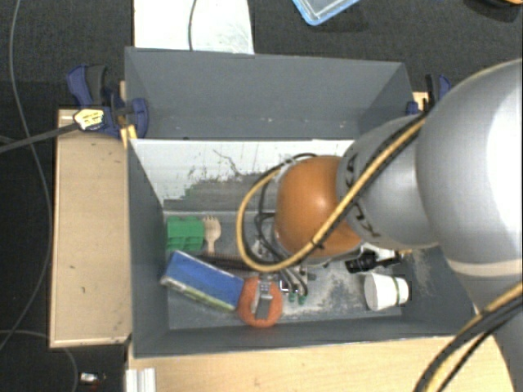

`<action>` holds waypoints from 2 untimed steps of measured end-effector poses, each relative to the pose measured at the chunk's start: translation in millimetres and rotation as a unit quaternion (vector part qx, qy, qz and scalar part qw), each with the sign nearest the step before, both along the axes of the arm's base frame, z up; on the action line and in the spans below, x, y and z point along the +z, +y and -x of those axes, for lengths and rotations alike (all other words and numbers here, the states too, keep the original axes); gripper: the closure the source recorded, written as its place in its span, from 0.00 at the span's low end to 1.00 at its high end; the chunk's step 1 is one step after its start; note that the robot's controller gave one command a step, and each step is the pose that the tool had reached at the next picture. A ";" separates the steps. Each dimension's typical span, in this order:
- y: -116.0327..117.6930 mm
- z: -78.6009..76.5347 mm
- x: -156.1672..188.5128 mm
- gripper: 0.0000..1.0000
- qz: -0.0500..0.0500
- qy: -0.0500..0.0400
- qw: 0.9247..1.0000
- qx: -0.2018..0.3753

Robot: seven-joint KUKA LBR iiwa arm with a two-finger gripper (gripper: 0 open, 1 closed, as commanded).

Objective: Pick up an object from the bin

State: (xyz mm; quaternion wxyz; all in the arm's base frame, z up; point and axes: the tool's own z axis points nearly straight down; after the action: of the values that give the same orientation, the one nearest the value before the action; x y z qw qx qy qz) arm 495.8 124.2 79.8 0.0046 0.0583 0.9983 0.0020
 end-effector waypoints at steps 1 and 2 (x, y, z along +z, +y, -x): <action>-43.1 0.9 -7.8 1.00 0.001 -0.002 1.000 0.008; -42.8 1.0 -7.8 1.00 0.001 -0.002 1.000 0.007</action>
Offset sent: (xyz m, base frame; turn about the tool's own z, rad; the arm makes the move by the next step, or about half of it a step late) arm 0.0000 0.0000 0.0000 0.0000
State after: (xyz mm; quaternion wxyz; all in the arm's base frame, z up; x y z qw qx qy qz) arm 494.8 81.3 72.0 0.0069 0.0515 0.9986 0.0010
